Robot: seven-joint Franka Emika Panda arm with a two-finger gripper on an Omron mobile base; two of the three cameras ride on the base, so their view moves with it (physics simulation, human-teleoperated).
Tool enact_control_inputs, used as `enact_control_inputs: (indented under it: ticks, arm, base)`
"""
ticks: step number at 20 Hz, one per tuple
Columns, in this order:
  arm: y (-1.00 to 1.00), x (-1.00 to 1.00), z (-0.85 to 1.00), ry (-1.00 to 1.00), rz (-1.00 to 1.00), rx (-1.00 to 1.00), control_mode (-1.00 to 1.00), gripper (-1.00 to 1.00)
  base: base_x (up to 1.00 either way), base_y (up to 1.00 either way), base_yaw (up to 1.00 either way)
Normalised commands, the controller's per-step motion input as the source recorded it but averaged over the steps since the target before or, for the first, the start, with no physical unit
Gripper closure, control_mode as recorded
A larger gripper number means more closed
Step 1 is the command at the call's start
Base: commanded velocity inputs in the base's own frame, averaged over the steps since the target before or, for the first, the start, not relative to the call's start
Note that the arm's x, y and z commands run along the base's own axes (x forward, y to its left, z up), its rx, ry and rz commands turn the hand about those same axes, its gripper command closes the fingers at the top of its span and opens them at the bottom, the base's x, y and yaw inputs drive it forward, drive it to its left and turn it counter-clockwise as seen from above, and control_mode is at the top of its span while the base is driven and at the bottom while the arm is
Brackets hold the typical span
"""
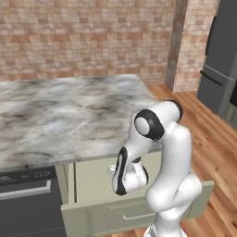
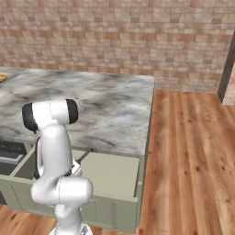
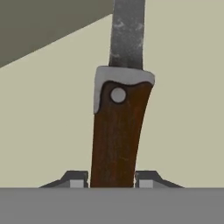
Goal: Pick up the knife from the drawer and place it on the cutting board. Then place the meat from the plate to the cutting board.
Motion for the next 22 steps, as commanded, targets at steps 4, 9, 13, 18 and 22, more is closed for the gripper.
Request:
enact_control_inputs:
  ticks: [4,9,13,18,22]
  arm:
    - [-0.09,-0.29,0.91,0.00,-0.01,0.00,-1.00,1.00]
    - [-0.08,-0.33,0.92,0.01,-0.07,0.01,-1.00,1.00]
    - [-0.01,-0.30,0.76,0.06,-0.10,0.02,-1.00,1.00]
    - [0.00,-0.31,0.48,0.09,-0.09,0.02,-1.00,1.00]
    - [0.00,-0.42,0.18,0.15,-0.05,0.01,-1.00,1.00]
  base:
    - [0.00,0.00,0.00]
    - [0.00,0.00,0.00]
    - [0.00,0.00,0.00]
    - [0.00,0.00,0.00]
    - [0.00,0.00,0.00]
